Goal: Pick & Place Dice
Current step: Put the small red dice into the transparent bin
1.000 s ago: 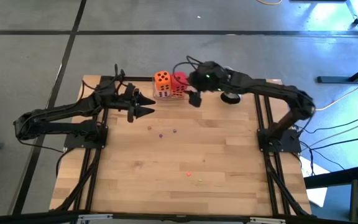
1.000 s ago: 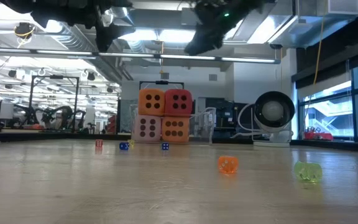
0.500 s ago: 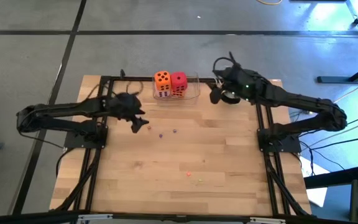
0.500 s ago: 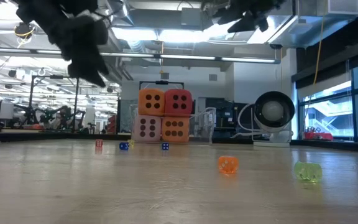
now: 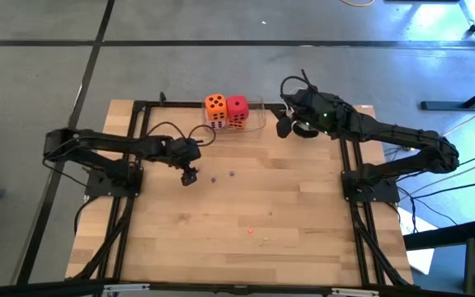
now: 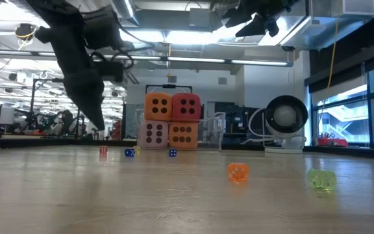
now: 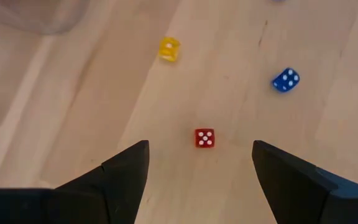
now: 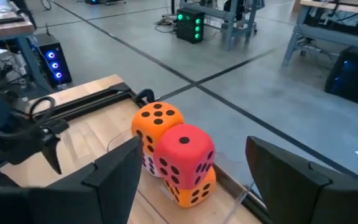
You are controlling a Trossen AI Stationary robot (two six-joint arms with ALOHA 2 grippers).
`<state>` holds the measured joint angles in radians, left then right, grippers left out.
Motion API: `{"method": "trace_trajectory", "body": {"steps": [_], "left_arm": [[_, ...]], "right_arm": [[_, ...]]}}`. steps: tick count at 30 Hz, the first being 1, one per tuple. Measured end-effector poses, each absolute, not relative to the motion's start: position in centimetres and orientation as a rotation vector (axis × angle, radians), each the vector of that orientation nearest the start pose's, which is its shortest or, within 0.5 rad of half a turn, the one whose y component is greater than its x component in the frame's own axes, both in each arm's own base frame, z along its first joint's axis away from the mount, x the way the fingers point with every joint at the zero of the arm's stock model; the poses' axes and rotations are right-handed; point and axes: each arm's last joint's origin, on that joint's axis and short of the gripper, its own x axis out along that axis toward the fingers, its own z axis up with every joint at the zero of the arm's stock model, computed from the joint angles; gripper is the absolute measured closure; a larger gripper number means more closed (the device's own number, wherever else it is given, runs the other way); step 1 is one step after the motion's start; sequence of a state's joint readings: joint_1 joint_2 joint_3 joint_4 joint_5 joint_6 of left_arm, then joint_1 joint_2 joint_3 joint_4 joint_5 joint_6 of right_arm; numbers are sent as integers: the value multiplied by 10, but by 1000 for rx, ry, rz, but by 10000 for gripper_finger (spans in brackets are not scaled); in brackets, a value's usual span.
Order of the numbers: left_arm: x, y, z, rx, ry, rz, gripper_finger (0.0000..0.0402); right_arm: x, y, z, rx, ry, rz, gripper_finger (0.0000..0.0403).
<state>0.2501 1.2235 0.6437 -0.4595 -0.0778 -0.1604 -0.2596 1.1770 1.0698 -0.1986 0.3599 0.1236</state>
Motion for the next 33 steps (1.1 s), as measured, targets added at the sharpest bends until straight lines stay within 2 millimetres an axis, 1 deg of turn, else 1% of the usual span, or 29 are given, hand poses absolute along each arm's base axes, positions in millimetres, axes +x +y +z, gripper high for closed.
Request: {"method": "trace_trajectory", "body": {"steps": [6,8,13,18,23,33], "left_arm": [[219,53,171,-159,1065,253,140],[221,53,166,-161,1090,226,148],[225,54,157,-172,1126,241,166],[230,56,155,-184,1087,253,180],[230,56,149,-188,1127,253,198],[233,57,144,-210,1142,274,265]], "right_arm": [[253,-77,347,105,291,-621,120],[254,-78,346,114,293,-623,120],[254,-78,347,125,289,-625,120],[254,-78,347,125,288,-626,120],[253,-78,347,125,288,-627,120],[253,-78,347,114,292,-626,120]]}}
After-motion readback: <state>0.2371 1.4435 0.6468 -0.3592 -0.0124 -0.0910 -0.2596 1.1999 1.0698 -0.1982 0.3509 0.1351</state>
